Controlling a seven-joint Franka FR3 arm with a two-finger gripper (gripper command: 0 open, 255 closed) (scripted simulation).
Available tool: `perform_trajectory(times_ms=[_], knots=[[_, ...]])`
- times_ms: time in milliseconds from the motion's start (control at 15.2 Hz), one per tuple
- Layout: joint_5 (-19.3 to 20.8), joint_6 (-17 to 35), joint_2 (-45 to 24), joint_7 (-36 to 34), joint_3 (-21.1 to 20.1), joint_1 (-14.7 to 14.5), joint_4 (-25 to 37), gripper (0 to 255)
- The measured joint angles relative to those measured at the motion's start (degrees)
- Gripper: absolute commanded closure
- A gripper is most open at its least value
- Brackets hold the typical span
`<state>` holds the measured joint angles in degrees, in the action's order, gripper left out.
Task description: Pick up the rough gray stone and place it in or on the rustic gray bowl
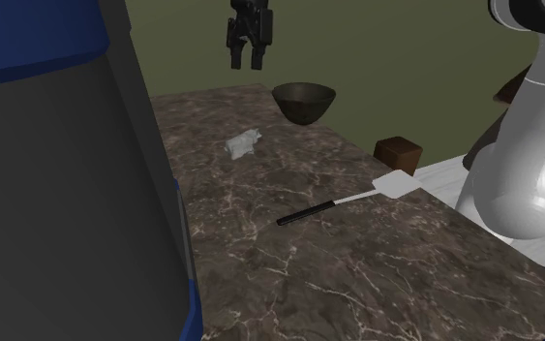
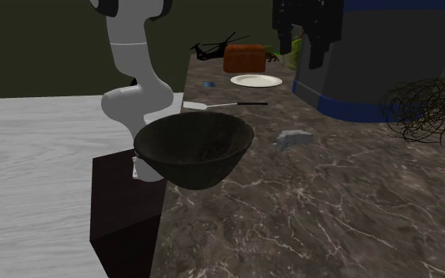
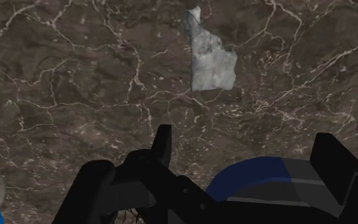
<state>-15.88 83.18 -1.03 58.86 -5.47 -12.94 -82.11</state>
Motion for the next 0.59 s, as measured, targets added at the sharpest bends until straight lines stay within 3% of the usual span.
perform_trajectory(times_ms=[594], knots=[[-0.09,2.24,1.10,0.21,-0.21,-0.21,-3.30,0]])
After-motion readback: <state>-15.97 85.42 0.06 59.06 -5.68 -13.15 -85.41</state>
